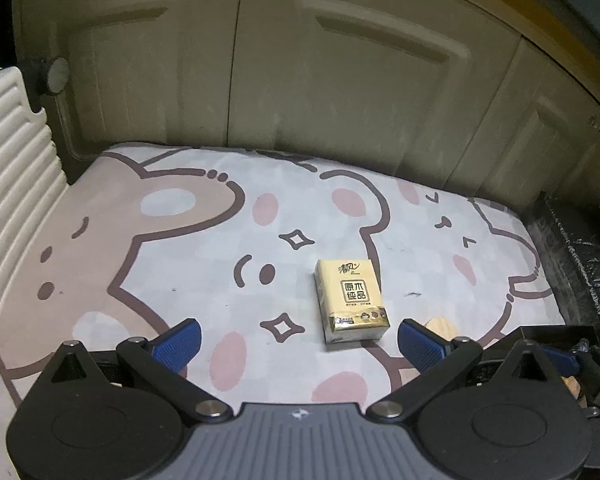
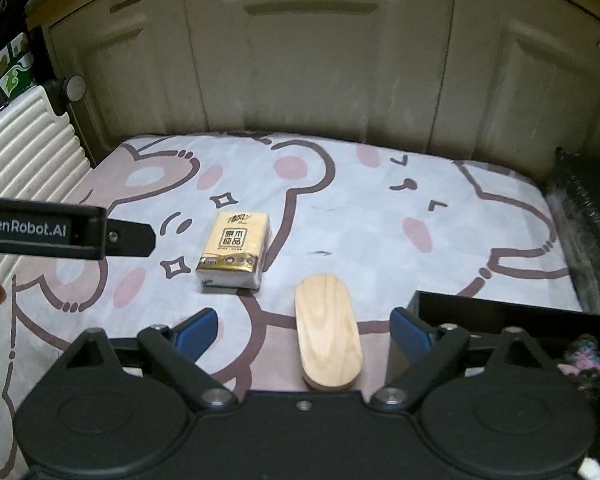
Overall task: Organize objects
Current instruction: 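Reach the left tool to the gold tissue pack while the right tool reaches the wooden block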
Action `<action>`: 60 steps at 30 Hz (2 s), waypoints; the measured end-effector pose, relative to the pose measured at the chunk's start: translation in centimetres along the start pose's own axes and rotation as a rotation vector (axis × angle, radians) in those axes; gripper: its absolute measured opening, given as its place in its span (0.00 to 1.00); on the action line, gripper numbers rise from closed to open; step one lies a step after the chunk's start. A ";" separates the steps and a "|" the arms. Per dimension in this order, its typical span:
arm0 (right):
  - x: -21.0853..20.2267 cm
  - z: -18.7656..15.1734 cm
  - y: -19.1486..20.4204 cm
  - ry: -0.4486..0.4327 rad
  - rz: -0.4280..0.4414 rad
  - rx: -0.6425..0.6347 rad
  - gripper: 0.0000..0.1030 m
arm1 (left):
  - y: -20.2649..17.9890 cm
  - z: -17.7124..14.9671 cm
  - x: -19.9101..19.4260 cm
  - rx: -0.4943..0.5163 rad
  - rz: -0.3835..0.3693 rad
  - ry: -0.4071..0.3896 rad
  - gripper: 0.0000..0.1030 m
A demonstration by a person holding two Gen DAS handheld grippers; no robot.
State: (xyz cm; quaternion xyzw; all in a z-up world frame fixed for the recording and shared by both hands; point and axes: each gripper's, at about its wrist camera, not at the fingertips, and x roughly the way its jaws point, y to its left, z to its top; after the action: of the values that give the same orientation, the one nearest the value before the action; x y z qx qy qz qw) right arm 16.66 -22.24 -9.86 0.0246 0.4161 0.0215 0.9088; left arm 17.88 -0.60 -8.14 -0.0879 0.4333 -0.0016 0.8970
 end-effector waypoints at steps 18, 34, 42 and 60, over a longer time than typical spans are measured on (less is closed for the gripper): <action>3.6 0.2 0.2 0.035 0.040 -0.032 0.77 | -1.1 0.4 4.4 -0.063 -0.065 0.033 0.98; 5.0 0.0 0.6 0.051 -0.002 -0.139 0.60 | -2.6 0.3 8.1 -0.070 -0.063 0.085 0.83; 5.8 0.4 0.9 0.069 -0.022 -0.195 0.60 | -3.3 0.1 9.5 -0.050 -0.052 0.105 0.79; 5.8 0.8 1.2 0.134 0.002 -0.224 0.64 | -3.1 0.2 9.9 -0.047 -0.013 0.117 0.54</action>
State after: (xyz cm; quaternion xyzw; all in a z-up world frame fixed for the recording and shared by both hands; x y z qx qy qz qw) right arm 21.01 -20.72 -13.66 -0.0783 0.4706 0.0705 0.8760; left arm 24.48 -4.36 -15.25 -0.1114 0.4845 -0.0023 0.8677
